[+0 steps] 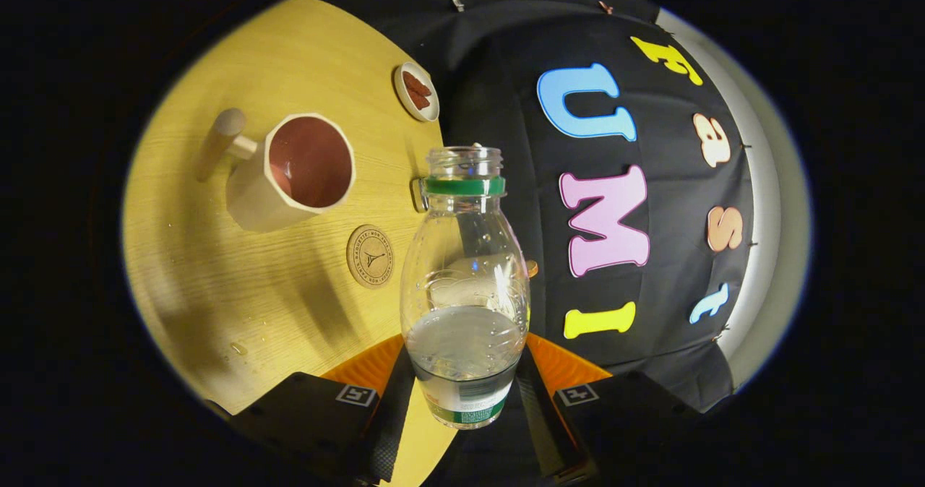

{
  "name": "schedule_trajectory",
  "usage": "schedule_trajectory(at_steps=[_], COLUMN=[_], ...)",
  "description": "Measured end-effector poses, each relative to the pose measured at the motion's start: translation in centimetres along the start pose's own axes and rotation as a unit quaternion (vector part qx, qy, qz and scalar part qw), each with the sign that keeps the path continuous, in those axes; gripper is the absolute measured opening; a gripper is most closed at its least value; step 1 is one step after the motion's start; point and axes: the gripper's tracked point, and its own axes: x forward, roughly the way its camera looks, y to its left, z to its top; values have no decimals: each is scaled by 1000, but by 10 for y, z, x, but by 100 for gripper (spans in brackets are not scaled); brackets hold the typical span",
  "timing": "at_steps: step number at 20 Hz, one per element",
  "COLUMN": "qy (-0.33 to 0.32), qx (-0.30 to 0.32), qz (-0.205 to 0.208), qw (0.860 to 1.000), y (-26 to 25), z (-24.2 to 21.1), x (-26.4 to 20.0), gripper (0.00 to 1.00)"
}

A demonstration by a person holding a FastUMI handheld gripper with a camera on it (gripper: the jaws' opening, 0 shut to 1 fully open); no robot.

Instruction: Take the bottle from table, then pour the juice into the cup, finally place the bottle on the coaster

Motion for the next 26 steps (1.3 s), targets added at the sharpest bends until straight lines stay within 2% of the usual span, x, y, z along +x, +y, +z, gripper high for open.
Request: schedule_trajectory(at_steps=[7, 18, 26], qy=[25, 19, 16], qx=[-55, -148, -176], qz=[13, 10, 18], qw=[998, 989, 984], y=[10, 15, 17], z=[1, 10, 11], x=[9, 13, 20], gripper=[75, 75, 75])
